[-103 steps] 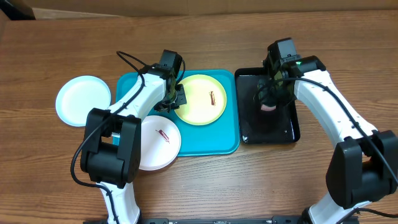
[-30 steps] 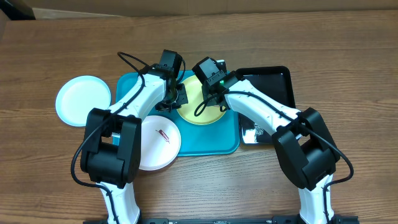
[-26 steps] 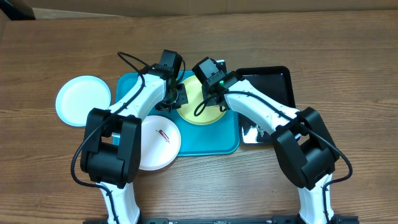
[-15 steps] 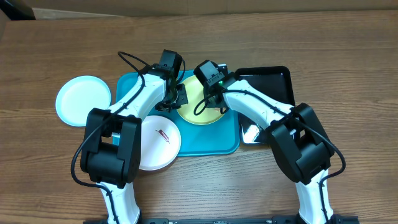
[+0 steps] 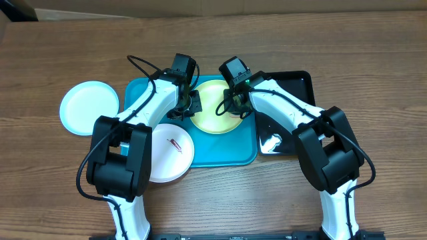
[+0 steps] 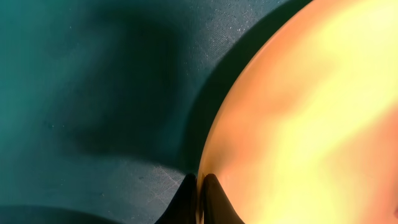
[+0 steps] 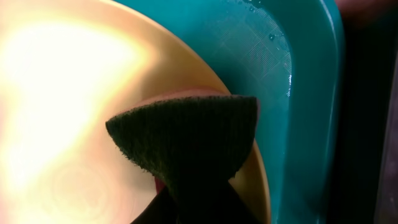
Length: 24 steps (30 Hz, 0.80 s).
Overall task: Clean dirty plates on tray and stack at the side
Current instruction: 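Scrub the yellow plate's surface with the sponge in the right gripper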
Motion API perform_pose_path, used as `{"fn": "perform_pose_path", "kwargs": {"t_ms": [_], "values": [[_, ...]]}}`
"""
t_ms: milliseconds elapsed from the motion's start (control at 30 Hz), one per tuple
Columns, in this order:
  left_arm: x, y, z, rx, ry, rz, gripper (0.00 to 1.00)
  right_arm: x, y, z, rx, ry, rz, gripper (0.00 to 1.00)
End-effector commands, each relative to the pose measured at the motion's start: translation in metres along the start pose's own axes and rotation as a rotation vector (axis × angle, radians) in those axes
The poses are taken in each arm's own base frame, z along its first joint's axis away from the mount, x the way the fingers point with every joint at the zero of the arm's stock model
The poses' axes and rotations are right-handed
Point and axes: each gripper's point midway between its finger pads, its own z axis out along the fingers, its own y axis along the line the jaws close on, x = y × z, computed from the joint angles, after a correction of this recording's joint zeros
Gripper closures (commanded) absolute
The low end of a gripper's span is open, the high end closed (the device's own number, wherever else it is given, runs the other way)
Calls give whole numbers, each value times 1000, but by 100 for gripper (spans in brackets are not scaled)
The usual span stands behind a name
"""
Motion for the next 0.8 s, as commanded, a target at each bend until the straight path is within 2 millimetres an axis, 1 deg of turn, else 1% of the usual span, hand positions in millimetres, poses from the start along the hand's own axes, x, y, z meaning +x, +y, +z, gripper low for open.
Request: {"fn": "perform_pose_path", "kwargs": {"t_ms": [0,167,200,233,367,500,667,767], "values": [[12,5,7,-24,34,25,96,1,-1,2,-4,14,-7,82],[11,5,7,-24,33,25,96,-5,1,-5,-7,10,-30,82],[11,5,7,-24,33,25,96,-5,1,-6,-3,10,-33,84],[12,5,7,-24,34,25,96,-4,0,-7,1,17,-33,96],[12,6,7,-25,34,25,96,1,-6,-6,22,36,-32,96],[12,6,7,-25,34,26,96,6,-12,0,45,36,-32,96],[12,6,7,-25,34,25,96,9,-12,10,33,22,-22,96],[12,6,7,-25,34,26,96,16,-8,14,-1,43,-20,96]]}}
